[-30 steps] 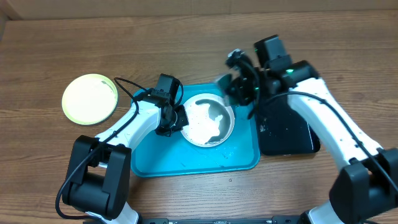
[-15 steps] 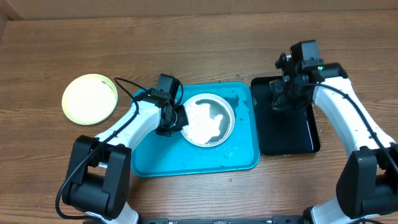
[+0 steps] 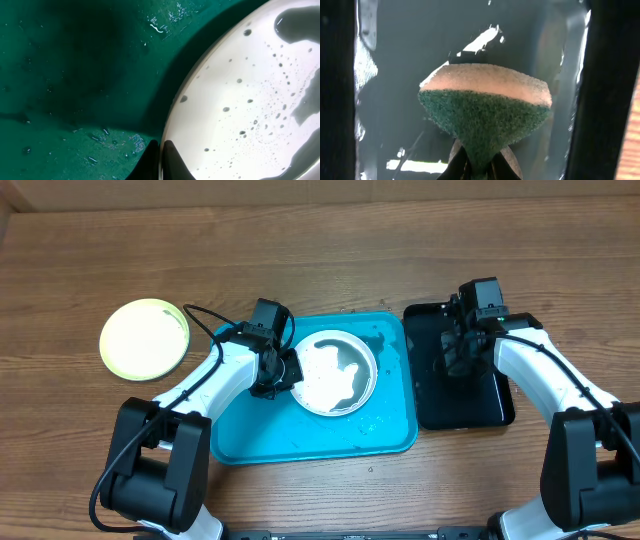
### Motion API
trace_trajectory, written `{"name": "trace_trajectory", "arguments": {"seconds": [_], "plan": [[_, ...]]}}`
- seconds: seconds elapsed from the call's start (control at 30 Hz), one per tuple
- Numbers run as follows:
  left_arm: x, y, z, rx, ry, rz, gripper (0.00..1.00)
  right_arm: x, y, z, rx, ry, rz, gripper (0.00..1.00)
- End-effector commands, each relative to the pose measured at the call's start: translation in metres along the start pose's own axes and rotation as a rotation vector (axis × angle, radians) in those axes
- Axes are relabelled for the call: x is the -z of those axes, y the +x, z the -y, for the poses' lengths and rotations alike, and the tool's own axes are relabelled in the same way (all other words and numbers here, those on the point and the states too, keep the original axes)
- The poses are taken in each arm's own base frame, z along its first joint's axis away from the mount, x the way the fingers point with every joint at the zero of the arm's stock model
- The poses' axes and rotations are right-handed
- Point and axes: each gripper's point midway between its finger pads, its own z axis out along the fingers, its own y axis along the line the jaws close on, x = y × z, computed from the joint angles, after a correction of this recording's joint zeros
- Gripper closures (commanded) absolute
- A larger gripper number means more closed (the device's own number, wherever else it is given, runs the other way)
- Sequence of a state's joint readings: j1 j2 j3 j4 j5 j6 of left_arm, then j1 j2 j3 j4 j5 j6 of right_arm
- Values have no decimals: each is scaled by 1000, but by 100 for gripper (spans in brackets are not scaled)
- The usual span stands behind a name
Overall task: Clean dirty plates on tray and stack at the side
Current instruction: 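Return the sponge to the black tray and lift right arm away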
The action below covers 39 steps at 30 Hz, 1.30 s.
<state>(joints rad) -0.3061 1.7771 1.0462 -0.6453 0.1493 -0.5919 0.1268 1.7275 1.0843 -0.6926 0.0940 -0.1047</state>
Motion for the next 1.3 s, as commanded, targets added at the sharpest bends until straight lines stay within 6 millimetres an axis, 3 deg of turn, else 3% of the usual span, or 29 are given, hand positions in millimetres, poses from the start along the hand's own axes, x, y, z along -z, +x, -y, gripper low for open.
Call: {"name": "trace_trajectory", "arguments": {"seconds": [0.0,0.43,0.57,0.63,0.73,0.9,1.07,1.27], "plan": [[-4,0,-5,-21,-30,1,95,1,-4,5,-4,30,14,92],[-4,0,-5,-20,-31,-2,95,2,4,19,-2,114,-19,89],[-4,1,-6,-20,-33,-5,95,2,5,19,-7,114,-23,70],[-4,1,-6,-20,-34,-5,95,2,5,19,-27,114,-19,49],[-4,2,-6,-20,-34,-6,95,4,-2,19,-30,114,3,34],[-4,1,-6,-20,-34,-5,92,24,-33,20,-77,86,72,22],[-4,1,-6,-19,-34,-5,86,46,-61,47,-179,92,144,14],[-9,4,-9,-17,-43,-19,82,45,-50,94,-343,103,134,13]]}}
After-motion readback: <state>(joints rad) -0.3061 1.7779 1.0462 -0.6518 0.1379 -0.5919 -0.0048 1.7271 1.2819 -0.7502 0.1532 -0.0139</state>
